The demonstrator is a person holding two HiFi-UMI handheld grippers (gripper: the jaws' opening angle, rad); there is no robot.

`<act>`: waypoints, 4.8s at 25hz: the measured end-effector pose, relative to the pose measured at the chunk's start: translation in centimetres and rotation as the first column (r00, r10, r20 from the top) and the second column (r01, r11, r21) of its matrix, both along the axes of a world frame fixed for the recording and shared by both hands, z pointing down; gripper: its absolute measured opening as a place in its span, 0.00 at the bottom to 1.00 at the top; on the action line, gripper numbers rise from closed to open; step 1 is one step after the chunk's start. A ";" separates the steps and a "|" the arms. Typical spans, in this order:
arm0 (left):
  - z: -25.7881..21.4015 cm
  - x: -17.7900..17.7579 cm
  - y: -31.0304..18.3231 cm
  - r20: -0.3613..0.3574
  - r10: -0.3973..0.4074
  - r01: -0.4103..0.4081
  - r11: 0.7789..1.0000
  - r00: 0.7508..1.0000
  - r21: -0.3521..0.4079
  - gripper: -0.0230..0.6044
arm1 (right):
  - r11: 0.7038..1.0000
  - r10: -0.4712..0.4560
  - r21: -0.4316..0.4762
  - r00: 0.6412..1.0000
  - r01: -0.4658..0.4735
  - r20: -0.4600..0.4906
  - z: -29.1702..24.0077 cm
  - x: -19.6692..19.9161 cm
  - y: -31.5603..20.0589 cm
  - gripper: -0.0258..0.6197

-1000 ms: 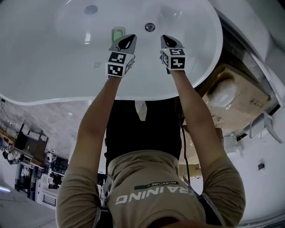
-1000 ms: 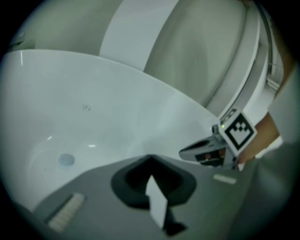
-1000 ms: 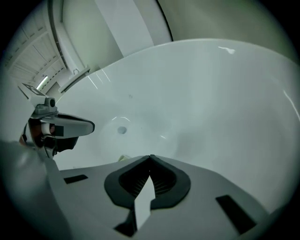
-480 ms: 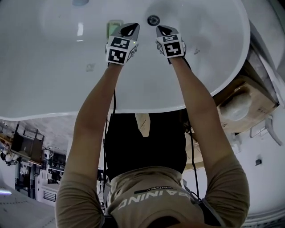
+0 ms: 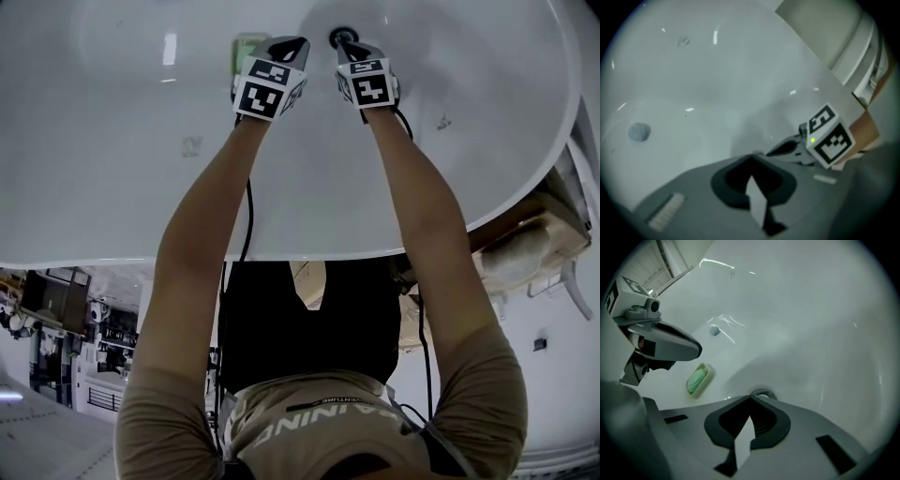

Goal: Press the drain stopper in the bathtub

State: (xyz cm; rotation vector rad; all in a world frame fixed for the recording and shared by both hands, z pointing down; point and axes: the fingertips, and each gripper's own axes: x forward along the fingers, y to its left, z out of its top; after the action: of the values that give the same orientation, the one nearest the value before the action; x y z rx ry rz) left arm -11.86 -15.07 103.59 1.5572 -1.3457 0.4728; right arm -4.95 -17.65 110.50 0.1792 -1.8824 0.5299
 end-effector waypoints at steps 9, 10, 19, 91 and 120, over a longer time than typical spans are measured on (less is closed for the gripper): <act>3.6 1.0 1.0 -0.052 -0.015 0.012 0.999 0.999 -0.050 0.04 | 1.000 -0.006 -0.002 0.998 0.005 -0.062 4.1 0.3 -0.6 0.05; 3.7 1.1 1.0 -0.049 -0.006 0.004 0.999 0.999 -0.047 0.04 | 1.000 -0.005 -0.003 0.998 0.005 -0.067 4.4 0.3 -0.7 0.05; 4.8 1.4 0.6 -0.064 0.000 -0.003 0.999 0.998 -0.055 0.04 | 0.996 0.076 -0.029 0.992 -0.079 -0.104 5.0 0.4 -0.9 0.05; -65.1 3.7 -0.9 0.165 -0.075 -0.012 0.882 0.983 0.472 0.04 | 0.967 0.054 0.190 0.862 -0.172 0.504 -69.0 4.3 0.8 0.05; -97.1 -0.7 -2.6 0.377 -0.218 -0.231 0.496 0.900 0.837 0.04 | 0.783 -0.234 0.483 0.534 -0.392 0.813 -102.2 1.4 -3.0 0.05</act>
State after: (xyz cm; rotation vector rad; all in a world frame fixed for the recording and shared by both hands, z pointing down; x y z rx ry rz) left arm -12.58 -17.67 6.48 2.3847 -2.1499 0.0953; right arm -3.53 -20.66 8.30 0.5341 -3.0284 -0.0421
